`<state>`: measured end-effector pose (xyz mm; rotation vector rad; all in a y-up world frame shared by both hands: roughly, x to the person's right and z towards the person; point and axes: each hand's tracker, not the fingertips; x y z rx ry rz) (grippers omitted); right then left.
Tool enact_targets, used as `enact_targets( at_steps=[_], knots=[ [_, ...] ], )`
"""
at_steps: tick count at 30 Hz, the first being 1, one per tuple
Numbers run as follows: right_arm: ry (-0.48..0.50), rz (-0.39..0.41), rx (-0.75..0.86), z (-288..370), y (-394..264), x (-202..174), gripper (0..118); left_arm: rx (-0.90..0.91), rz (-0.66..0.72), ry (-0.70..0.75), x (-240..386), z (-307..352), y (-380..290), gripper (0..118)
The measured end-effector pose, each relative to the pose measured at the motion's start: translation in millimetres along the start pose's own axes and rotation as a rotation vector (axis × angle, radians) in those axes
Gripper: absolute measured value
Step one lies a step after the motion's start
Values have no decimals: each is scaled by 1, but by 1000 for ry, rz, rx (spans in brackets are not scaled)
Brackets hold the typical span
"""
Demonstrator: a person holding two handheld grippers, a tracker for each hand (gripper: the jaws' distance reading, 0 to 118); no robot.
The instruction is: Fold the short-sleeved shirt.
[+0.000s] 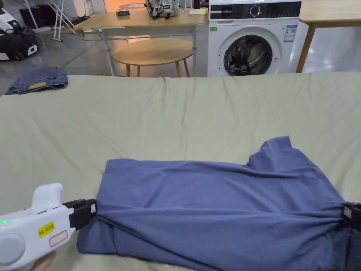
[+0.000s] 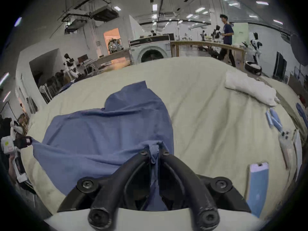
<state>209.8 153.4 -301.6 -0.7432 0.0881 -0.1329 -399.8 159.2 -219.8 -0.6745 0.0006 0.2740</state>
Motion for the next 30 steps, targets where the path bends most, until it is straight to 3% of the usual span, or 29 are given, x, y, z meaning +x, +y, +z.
enact_targets(
  at_steps=[3,4,6,7,10,13,20,22,24,25,26,27,30],
  knots=[
    [-22,-2,-26,-25,3,-1,8,-31,-13,12,-1,-27,7,5],
    [-19,-1,-25,-29,1,0,22,-29,-12,7,-4,-32,7,12],
    [-21,-5,-26,-34,-2,6,57,-14,-8,1,-9,-34,8,52],
    [-29,11,-21,-34,-3,9,68,-16,-7,11,-11,-32,10,73],
    [-16,44,76,4,1,10,68,73,16,-76,-2,11,14,75],
    [9,82,197,58,2,0,68,205,-72,-109,12,72,12,75],
    [97,90,367,170,-22,-40,68,472,-44,-197,55,188,-23,75],
    [78,112,399,191,-32,-53,67,464,-77,-107,70,206,-33,70],
    [108,125,408,202,-41,-60,57,508,-137,-16,88,221,-42,44],
    [122,129,414,209,-45,-65,36,503,-150,30,94,226,-47,17],
    [133,140,412,214,-48,-69,16,515,-179,47,99,230,-52,1],
    [128,156,411,215,-52,-73,2,525,-203,78,105,235,-57,0],
    [112,194,427,224,-64,-86,0,528,-160,63,111,249,-62,0]
  ],
)
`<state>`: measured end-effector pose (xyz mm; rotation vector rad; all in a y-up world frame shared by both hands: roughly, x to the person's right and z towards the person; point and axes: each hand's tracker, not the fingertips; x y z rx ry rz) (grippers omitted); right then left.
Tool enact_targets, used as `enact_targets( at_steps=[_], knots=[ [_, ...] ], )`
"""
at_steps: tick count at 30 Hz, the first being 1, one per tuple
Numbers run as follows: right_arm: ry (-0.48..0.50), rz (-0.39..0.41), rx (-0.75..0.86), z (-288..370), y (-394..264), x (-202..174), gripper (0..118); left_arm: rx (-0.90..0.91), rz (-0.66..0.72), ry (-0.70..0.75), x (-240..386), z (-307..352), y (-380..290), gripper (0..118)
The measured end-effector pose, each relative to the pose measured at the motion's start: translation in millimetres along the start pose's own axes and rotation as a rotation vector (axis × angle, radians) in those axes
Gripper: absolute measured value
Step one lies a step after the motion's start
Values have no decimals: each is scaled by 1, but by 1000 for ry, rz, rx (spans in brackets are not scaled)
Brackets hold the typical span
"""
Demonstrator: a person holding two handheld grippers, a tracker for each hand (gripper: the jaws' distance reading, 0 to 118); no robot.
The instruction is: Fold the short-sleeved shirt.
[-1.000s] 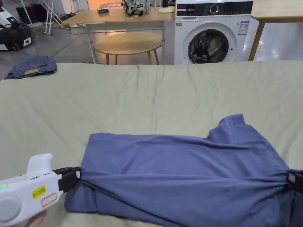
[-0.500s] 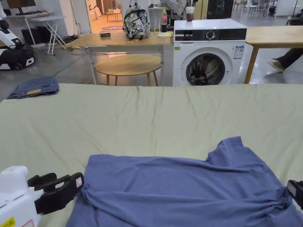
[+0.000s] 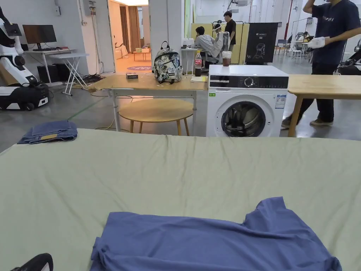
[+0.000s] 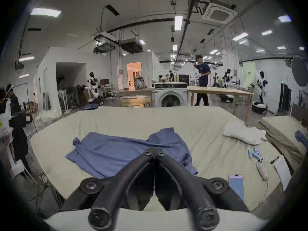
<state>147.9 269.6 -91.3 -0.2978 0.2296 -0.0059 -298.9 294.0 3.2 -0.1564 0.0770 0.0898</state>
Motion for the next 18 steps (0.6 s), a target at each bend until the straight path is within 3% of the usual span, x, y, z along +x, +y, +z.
enact_targets(
  at_steps=[9,14,15,16,17,18],
  knots=[
    [13,-37,-5,-1,-9,-9,0,-71,11,-15,-6,-6,-11,0],
    [27,-58,-40,-4,-21,-2,0,-234,98,-57,-33,-58,-30,3],
    [29,-71,-49,-5,-24,-1,0,-298,142,-81,-41,-76,-39,19],
    [32,-82,-56,-5,-28,1,0,-358,194,-134,-51,-96,-50,46],
    [35,-93,-66,-5,-32,4,0,-453,262,-126,-60,-115,-62,57],
    [39,-103,-84,-7,-35,6,0,-453,304,-134,-73,-134,-75,56]
  ],
)
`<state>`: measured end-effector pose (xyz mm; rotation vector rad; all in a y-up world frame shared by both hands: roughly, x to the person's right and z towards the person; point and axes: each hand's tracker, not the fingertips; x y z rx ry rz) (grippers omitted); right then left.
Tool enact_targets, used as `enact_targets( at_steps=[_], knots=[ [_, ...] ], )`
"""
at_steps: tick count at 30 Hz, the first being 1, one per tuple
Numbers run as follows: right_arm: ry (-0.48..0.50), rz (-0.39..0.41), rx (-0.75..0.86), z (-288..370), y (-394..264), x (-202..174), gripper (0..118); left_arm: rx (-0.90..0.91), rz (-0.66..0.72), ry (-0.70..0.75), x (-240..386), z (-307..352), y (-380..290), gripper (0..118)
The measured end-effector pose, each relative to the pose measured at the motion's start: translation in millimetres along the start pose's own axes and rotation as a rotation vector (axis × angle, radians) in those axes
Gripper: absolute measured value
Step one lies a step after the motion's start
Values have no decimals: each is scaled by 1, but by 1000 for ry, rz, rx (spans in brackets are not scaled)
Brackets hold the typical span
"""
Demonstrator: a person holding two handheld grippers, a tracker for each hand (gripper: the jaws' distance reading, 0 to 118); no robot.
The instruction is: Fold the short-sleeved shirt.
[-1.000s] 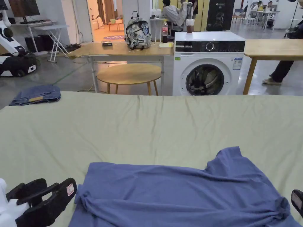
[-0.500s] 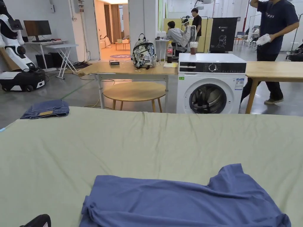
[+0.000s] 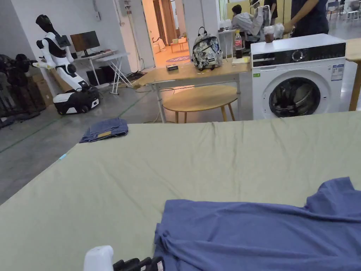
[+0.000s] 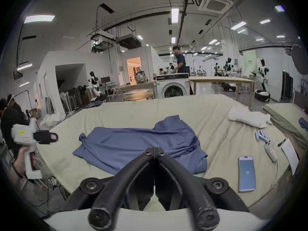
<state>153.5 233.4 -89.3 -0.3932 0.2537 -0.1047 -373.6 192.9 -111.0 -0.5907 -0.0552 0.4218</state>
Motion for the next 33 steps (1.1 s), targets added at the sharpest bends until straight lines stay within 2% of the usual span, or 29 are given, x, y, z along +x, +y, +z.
enact_targets(
  at_steps=[2,6,8,9,10,12,13,14,15,16,17,18,19,21,22,24,26,27,28,29,31,33],
  knots=[
    [-16,-5,-19,-3,-6,6,0,-41,1,45,-16,-40,2,57],
    [-38,-38,-67,-5,-15,22,0,-163,-83,225,-24,-118,-4,57],
    [-67,-42,-89,-3,-18,31,0,-260,-94,254,-39,-138,-13,57],
    [-92,-43,-90,-2,-20,35,0,-239,-133,270,-32,-139,-16,56],
    [-102,-50,-94,-1,-22,39,0,-202,-189,284,-19,-133,-16,45],
    [-120,-82,-109,-3,-26,49,0,-250,-283,310,1,-132,-17,20],
    [-121,-104,-119,-9,-27,54,0,-278,-294,303,7,-135,-16,11],
    [-123,-117,-130,-14,-28,59,1,-268,-268,298,10,-137,-16,9],
    [-151,-132,-141,-20,-29,63,14,-279,-261,304,11,-141,-16,9],
    [-191,-153,-154,-29,-29,69,53,-283,-267,309,11,-140,-18,9],
    [-187,-183,-184,-41,-30,77,82,-285,-281,319,12,-142,-19,9],
    [-177,-217,-211,-54,-32,86,92,-294,-283,321,13,-144,-18,9],
    [-183,-283,-211,-70,-34,95,86,-297,-288,319,12,-142,-18,9],
    [-123,-408,-207,-97,-38,113,86,-297,-304,322,11,-139,-16,9],
    [-123,-442,-225,-116,-41,121,86,-302,-298,317,11,-139,-14,9],
    [-264,-391,-275,-148,-47,130,86,-303,-286,307,5,-138,-14,9],
    [-306,-336,-391,-177,-58,135,82,-303,-268,296,4,-136,-15,8],
    [-295,-339,-429,-184,-63,132,67,-298,-264,295,4,-136,-16,8],
    [-371,-261,-421,-181,-66,126,54,-293,-258,295,1,-136,-16,8],
    [-338,-206,-374,-172,-63,120,46,-294,-244,286,1,-135,-18,8],
    [-318,-229,-391,-166,-53,120,20,-278,-243,283,0,-132,-20,8],
    [-304,-237,-387,-160,-46,123,9,-260,-209,258,-5,-127,-17,8]
  ],
)
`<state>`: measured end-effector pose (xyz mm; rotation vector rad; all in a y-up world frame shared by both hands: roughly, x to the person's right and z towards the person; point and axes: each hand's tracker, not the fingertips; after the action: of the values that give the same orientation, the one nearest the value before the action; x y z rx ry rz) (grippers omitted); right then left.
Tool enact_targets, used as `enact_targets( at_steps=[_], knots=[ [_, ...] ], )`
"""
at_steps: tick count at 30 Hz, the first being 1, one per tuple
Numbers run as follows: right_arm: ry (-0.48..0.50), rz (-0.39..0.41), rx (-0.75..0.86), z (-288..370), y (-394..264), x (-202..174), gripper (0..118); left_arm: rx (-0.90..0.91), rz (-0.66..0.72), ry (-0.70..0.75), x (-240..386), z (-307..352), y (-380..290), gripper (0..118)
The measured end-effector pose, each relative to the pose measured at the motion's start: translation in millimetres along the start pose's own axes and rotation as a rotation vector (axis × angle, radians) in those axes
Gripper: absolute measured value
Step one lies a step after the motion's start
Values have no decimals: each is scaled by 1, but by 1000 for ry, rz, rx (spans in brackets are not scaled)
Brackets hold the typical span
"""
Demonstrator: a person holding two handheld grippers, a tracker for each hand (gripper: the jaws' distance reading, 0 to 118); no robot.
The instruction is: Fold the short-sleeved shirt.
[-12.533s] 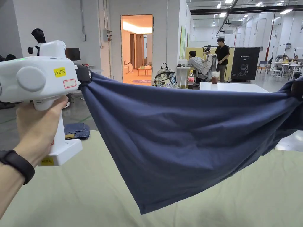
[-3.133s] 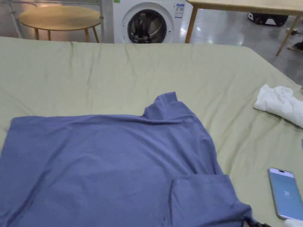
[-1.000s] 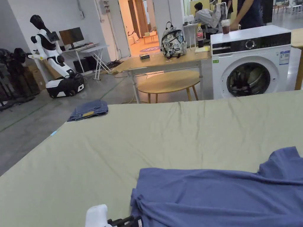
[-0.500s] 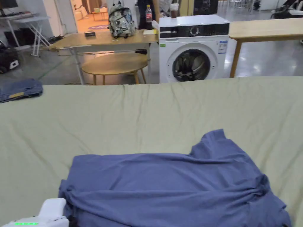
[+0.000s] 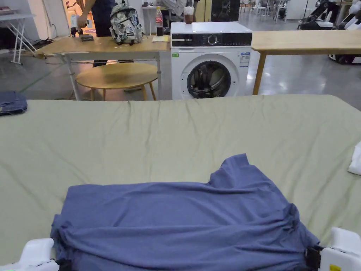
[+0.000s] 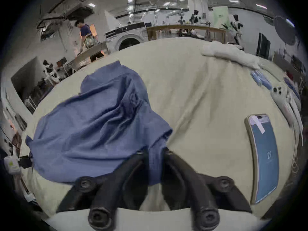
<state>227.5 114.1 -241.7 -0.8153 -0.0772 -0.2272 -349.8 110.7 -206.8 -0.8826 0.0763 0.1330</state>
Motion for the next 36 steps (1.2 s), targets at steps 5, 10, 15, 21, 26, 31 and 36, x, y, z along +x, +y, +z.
enact_targets(
  at_steps=[5,10,15,21,26,31,36],
  knots=[
    [-73,68,110,34,6,-17,4,190,50,-8,-7,68,10,3],
    [-42,86,166,80,6,-19,4,258,58,-95,-23,125,4,3],
    [-57,53,151,134,-34,3,4,155,68,-84,-33,156,-56,3],
    [-67,57,83,146,-89,17,4,96,124,-111,-40,144,-127,3],
    [-55,-18,51,132,-113,35,51,213,79,-61,-36,156,-142,64],
    [10,-28,226,177,-107,38,76,380,28,-14,-16,210,-123,75],
    [70,137,358,216,-73,-6,76,592,-43,-20,17,264,-95,75]
  ],
)
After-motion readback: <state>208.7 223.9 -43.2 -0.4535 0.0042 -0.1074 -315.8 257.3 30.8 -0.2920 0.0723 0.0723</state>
